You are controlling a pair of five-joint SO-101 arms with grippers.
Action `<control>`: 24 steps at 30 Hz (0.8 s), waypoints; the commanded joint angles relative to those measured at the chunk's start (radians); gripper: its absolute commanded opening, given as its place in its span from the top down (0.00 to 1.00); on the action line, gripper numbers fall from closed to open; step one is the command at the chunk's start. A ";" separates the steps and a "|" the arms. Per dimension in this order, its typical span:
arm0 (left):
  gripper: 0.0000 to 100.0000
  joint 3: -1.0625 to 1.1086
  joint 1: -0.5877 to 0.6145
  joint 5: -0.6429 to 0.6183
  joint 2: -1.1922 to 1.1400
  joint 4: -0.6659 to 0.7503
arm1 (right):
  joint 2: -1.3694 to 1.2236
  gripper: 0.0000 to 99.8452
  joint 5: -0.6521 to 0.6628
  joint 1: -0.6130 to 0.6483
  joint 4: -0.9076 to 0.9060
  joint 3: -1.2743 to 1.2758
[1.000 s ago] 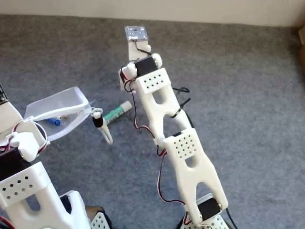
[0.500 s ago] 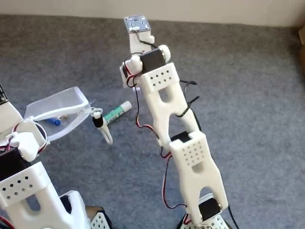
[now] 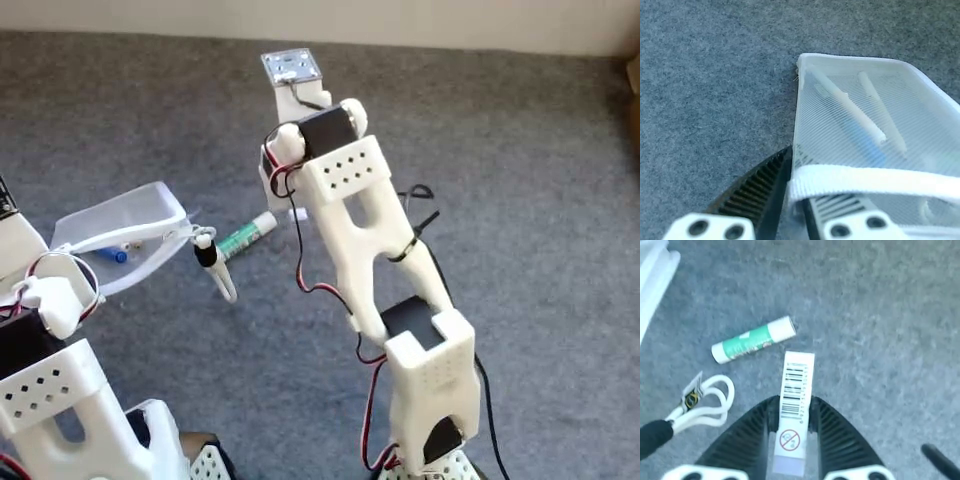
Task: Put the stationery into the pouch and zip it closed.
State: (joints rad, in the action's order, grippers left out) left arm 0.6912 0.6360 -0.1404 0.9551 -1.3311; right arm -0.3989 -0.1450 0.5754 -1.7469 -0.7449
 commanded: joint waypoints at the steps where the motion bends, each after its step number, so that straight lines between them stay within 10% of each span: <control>1: 1.00 0.004 -0.021 -0.008 0.001 0.018 | 0.105 1.00 0.046 -0.004 -0.015 0.062; 24: 1.00 0.004 -0.021 -0.008 0.001 0.018 | 0.323 0.99 0.238 -0.113 0.286 0.796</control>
State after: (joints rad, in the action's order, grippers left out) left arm 0.6912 0.6360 -0.1404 0.9551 -1.3311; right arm -0.1396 0.0760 0.4710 -1.5044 0.0345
